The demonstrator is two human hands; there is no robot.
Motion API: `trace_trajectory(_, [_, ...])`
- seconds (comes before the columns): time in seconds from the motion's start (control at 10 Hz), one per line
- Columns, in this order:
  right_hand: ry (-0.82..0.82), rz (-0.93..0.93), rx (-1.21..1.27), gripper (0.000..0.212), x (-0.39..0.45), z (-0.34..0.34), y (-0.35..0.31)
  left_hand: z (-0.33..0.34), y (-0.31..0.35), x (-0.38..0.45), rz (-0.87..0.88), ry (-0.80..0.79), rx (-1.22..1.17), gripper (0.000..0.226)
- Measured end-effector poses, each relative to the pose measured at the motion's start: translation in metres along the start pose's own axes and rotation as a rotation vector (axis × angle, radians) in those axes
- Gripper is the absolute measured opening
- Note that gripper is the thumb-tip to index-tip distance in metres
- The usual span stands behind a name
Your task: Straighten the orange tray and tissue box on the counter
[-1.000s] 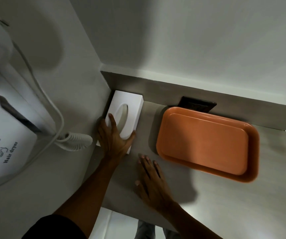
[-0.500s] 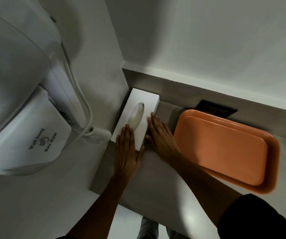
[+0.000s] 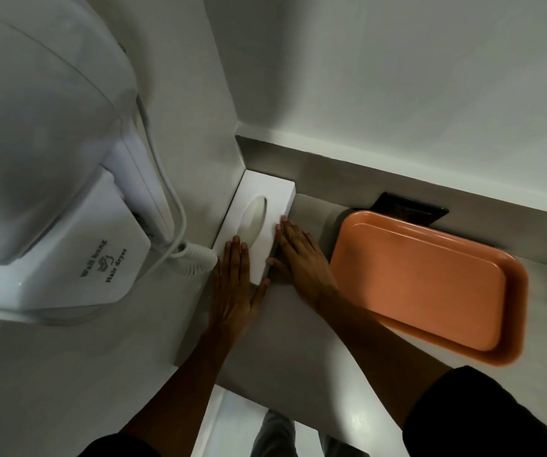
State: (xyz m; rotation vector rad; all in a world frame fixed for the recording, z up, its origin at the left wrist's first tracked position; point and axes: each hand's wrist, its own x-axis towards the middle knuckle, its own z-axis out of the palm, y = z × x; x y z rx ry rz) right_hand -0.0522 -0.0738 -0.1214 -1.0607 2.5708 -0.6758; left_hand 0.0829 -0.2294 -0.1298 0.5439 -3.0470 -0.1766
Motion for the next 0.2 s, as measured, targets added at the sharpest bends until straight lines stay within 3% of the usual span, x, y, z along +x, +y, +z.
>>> trace_trajectory(0.2, [0.202,0.058,0.039,0.076,-0.033,-0.022,-0.015,-0.022,0.004,-0.006,0.155,0.044,-0.132,0.093])
